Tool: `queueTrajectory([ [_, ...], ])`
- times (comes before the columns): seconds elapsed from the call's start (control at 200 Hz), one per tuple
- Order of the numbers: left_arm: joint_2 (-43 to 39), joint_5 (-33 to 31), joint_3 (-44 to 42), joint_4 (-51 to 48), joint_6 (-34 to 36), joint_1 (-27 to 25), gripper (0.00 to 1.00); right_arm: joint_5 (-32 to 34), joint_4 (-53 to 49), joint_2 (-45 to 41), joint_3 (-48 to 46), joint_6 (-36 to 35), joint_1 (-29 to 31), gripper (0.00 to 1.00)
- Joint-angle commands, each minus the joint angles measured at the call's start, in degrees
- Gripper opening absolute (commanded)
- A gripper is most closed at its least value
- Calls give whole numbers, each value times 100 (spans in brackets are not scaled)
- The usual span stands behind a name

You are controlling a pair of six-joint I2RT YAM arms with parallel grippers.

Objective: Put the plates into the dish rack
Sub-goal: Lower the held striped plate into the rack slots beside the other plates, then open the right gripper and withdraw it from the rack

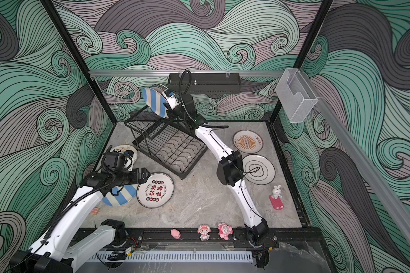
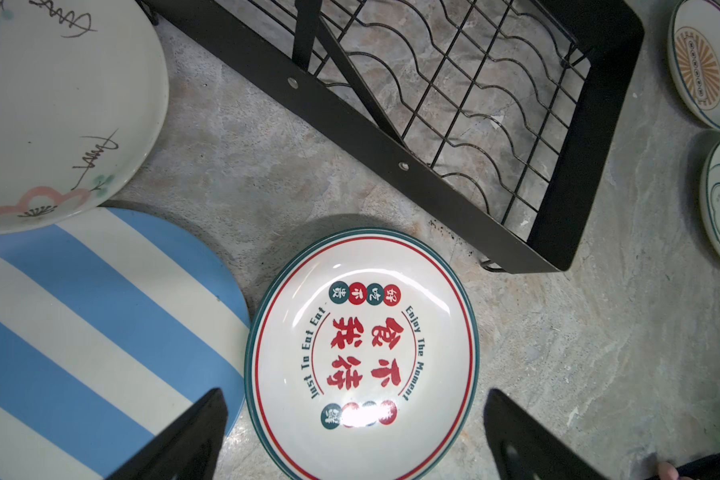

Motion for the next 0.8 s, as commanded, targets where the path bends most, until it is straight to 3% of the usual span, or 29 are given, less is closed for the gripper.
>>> queueTrajectory([
  [0.0, -6, -53, -16, -154, -12, 51, 99, -7, 155, 33, 309, -59, 17, 9],
  [0.105, -19, -43, -10, -153, -17, 47, 98, -4, 76, -44, 320, -115, 13, 25],
  [0.325, -80, 8, -11, -136, -15, 51, 99, 16, -131, -290, 309, -236, 14, 45],
  [0.545, -153, 80, -12, -103, 9, 47, 99, -98, -493, -730, 150, -139, 13, 59],
  [0.645, -156, 127, 2, -85, 39, 46, 99, -59, -1018, -1046, 173, 17, 24, 71],
  [0.796, -127, 274, 33, -9, 68, 48, 99, 160, -1350, -1877, -526, 301, 22, 77],
])
